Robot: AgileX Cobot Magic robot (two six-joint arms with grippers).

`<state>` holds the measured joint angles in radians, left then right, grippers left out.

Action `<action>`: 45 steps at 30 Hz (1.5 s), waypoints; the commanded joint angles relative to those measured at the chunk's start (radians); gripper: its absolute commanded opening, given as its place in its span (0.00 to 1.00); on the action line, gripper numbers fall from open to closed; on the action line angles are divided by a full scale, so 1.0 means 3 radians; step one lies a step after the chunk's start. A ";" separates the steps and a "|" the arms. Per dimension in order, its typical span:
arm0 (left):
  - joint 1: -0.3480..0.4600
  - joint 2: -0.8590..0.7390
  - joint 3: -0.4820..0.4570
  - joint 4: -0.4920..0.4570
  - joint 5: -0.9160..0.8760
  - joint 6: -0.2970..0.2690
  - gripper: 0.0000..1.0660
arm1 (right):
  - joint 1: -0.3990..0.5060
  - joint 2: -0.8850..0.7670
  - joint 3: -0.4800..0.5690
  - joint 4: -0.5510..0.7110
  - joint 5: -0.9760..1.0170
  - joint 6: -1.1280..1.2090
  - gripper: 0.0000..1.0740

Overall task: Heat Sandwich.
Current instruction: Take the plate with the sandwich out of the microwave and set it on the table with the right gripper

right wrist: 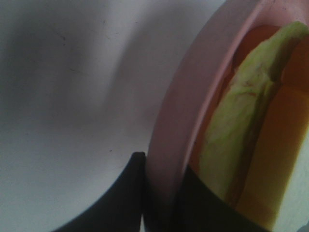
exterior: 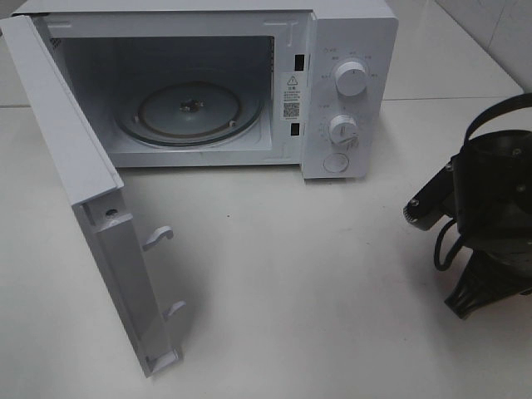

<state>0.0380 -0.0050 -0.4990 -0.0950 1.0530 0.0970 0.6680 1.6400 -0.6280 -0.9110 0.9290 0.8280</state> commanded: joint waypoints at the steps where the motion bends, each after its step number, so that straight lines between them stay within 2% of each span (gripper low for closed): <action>1: 0.0007 -0.0083 0.0013 0.0010 -0.0047 -0.0017 0.95 | -0.0017 0.0117 -0.0010 -0.0160 0.0033 0.0110 0.05; 10: 0.0007 -0.0083 0.0013 0.0010 -0.0047 -0.0017 0.95 | -0.0050 0.0353 -0.0010 -0.0277 -0.0160 0.0320 0.05; 29: 0.0007 -0.0083 0.0013 0.0010 -0.0047 -0.0017 0.95 | -0.0440 0.0663 -0.0010 -0.0587 -0.0477 0.0580 0.06; 38: 0.0007 -0.0083 0.0013 0.0010 -0.0047 -0.0017 0.95 | -0.0447 0.0833 -0.0010 -0.0597 -0.0610 0.0660 0.07; 45: 0.0007 -0.0083 0.0013 0.0010 -0.0047 -0.0017 0.95 | -0.0447 0.0847 -0.0010 -0.0603 -0.0667 0.0677 0.15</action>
<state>0.0380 -0.0050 -0.4990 -0.0950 1.0530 0.0970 0.5360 1.8880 -0.6300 -1.0750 0.7310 1.0160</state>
